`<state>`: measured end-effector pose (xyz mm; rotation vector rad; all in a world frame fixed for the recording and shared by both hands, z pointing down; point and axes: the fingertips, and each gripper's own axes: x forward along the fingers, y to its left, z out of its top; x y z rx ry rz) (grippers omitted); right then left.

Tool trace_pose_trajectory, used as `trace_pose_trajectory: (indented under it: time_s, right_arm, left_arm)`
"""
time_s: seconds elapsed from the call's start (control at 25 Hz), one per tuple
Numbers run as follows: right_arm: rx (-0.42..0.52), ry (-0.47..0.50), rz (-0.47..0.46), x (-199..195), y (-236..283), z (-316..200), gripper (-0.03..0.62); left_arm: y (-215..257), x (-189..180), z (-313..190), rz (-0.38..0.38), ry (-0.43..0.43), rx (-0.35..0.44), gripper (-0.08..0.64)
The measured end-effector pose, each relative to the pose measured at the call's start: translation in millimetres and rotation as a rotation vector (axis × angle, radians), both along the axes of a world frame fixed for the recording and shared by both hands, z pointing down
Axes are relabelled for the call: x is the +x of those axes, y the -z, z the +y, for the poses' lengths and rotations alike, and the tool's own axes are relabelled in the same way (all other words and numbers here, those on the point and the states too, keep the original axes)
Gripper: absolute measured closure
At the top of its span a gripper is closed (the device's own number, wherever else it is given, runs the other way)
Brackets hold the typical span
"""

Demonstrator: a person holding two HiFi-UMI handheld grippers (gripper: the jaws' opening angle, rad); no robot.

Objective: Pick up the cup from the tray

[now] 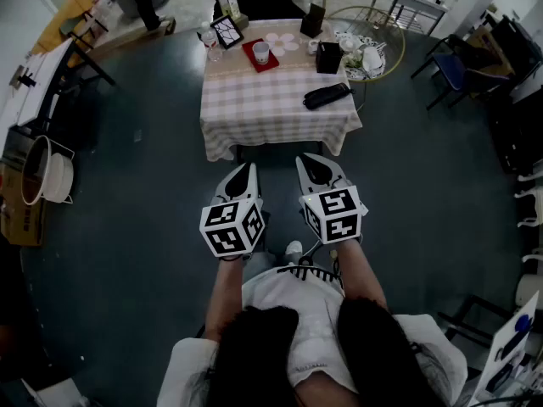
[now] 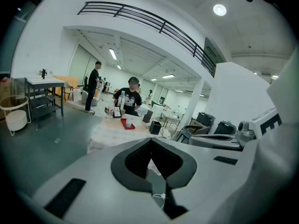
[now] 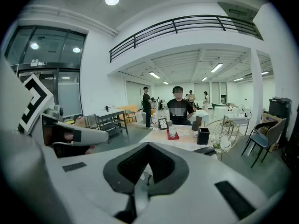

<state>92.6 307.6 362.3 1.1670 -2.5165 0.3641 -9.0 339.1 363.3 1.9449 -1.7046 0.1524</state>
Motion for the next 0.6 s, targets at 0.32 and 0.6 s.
trace_pose_trajectory:
  time_s: [0.32, 0.6]
  right_arm:
    - [0.016, 0.008, 0.004, 11, -1, -18, 0.586]
    - [0.027, 0.070, -0.041, 13, -3, -22, 0.581]
  left_arm:
    - [-1, 10, -17, -0.002, 0.011, 0.008, 0.555]
    - [-6, 17, -22, -0.011, 0.033, 0.005, 0.555]
